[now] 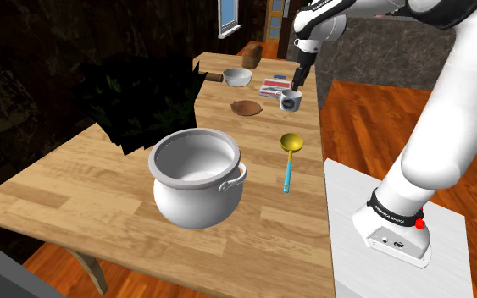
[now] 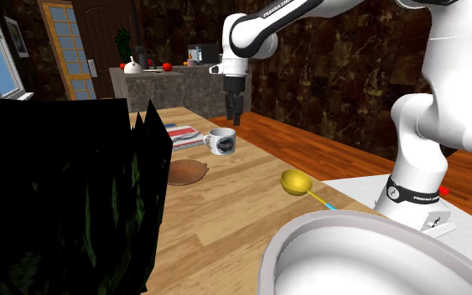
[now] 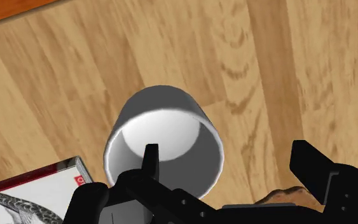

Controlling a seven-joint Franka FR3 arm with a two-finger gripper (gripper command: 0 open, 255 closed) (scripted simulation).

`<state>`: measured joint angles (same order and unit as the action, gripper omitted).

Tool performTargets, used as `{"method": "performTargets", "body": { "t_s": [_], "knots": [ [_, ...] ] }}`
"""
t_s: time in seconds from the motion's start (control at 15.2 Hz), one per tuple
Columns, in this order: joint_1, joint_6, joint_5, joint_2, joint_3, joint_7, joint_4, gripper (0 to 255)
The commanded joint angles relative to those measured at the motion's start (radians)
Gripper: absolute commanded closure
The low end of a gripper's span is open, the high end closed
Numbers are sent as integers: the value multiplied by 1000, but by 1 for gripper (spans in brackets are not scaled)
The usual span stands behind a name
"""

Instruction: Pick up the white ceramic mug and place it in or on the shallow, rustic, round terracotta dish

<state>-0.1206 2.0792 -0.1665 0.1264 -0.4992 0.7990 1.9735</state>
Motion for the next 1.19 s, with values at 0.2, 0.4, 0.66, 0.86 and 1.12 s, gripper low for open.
{"method": "performTargets", "body": {
  "t_s": [0.2,0.4,0.66,0.86,1.12],
  "knots": [
    [-76,-15,-104,204,-3,111,-188,0],
    [-127,-37,-147,307,7,152,-301,0],
    [-129,6,-161,329,17,161,-278,0],
    [-131,37,-173,347,23,168,-263,0],
    [-131,43,-176,351,25,170,-260,0]
  ]
}}
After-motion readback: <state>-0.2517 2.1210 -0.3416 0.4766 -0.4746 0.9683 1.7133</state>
